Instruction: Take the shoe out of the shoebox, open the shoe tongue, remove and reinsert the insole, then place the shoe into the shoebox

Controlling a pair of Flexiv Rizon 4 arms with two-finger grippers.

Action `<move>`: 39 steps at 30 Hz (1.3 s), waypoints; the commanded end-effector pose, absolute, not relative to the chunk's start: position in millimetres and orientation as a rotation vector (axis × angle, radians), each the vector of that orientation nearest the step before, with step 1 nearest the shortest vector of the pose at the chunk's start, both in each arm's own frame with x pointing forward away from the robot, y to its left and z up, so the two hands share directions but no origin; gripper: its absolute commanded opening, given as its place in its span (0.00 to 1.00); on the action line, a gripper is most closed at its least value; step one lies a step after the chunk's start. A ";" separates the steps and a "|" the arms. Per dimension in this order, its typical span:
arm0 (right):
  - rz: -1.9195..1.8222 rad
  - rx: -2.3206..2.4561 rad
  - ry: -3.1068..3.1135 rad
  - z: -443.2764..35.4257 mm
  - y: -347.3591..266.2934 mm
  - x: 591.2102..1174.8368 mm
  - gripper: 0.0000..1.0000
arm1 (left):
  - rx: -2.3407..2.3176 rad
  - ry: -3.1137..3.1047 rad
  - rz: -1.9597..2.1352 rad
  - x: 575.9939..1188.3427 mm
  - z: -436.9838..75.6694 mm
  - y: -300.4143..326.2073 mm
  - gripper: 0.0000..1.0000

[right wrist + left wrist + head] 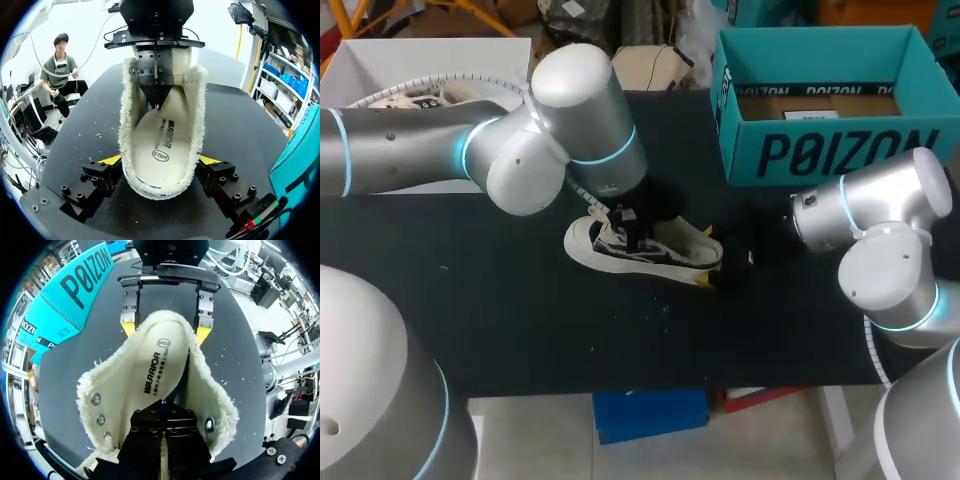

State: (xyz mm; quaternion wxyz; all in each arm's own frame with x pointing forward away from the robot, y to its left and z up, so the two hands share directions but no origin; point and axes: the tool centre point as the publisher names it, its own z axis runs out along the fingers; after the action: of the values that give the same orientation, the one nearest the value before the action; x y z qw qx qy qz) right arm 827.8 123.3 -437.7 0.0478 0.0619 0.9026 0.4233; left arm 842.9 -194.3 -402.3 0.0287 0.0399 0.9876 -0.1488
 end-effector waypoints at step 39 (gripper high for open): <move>1.290 0.188 2.755 -442.0 124.6 825.9 0.00 | 0.706 3.580 -0.241 869.4 -336.3 -211.8 0.00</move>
State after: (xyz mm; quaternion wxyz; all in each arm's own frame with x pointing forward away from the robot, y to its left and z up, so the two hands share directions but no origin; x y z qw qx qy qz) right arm 826.8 124.2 -437.6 0.0473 0.0608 0.9026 0.4236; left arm 860.3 -200.5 -334.3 -0.1511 0.1687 0.9669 -0.1176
